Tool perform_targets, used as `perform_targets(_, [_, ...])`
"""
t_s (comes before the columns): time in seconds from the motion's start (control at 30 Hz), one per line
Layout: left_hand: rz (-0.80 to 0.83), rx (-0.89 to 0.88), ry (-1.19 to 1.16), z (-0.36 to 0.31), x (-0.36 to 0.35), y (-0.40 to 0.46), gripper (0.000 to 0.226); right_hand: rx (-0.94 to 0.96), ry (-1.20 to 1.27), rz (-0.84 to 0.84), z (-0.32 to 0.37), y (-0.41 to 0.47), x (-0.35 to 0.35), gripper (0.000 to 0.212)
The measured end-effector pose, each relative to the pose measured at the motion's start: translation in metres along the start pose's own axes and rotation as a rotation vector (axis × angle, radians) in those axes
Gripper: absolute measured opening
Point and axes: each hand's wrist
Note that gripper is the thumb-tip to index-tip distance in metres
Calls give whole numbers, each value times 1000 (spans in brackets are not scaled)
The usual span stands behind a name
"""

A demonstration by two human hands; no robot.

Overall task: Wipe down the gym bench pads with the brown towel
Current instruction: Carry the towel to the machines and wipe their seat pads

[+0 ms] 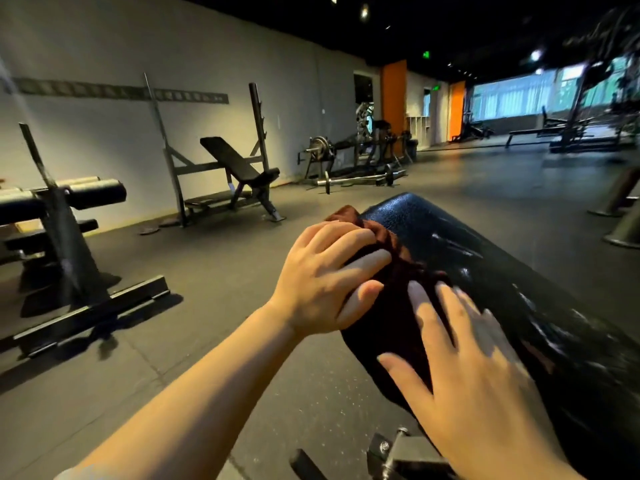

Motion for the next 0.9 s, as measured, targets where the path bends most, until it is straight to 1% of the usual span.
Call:
perform_targets(0.07, [-74,45,-32,0,-9,-3,52,27,-36,37,3,13,-6,73])
perform_targets(0.1, [-97,38,-34,1,-10,-4,50,50,-49,43,3,18,-7,73])
perform_targets(0.17, [-108,15,-19,2,-10,-6,46,89,-69,36,0,20,-8,74])
perform_targets(0.3, [-151,60,36,-16,-7,-18,42,123,-77,17,-3,0,-10,72])
perform_targets(0.43, [-137,-38,114,-53,-15,-17,42,154,-74,-3,-25,-31,-5,68])
perform_targets(0.57, [-144,-100,122,-98,-30,-13,40,153,-102,64,-65,-72,11,63])
perform_targets(0.7, [-132,-84,93,-143,-43,-15,44,171,-190,130,-98,-111,23,73])
perform_targets(0.77, [-90,-130,90,-160,-44,-17,42,143,-214,141,-111,-131,28,68])
perform_targets(0.8, [-68,-181,100,-161,-44,-18,43,119,-218,132,-114,-139,29,65])
perform_targets(0.87, [-18,-305,121,-147,-39,-13,46,91,-230,134,-113,-142,32,64])
perform_targets(0.9, [-22,-358,124,-137,-38,-10,47,82,-238,150,-113,-142,30,65])
Point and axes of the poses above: each hand's wrist, its own y-axis towards the middle knuckle, its own x-axis out of the back of the hand, z = x × y, and after that the axes turned 2 degrees about y, right-handed
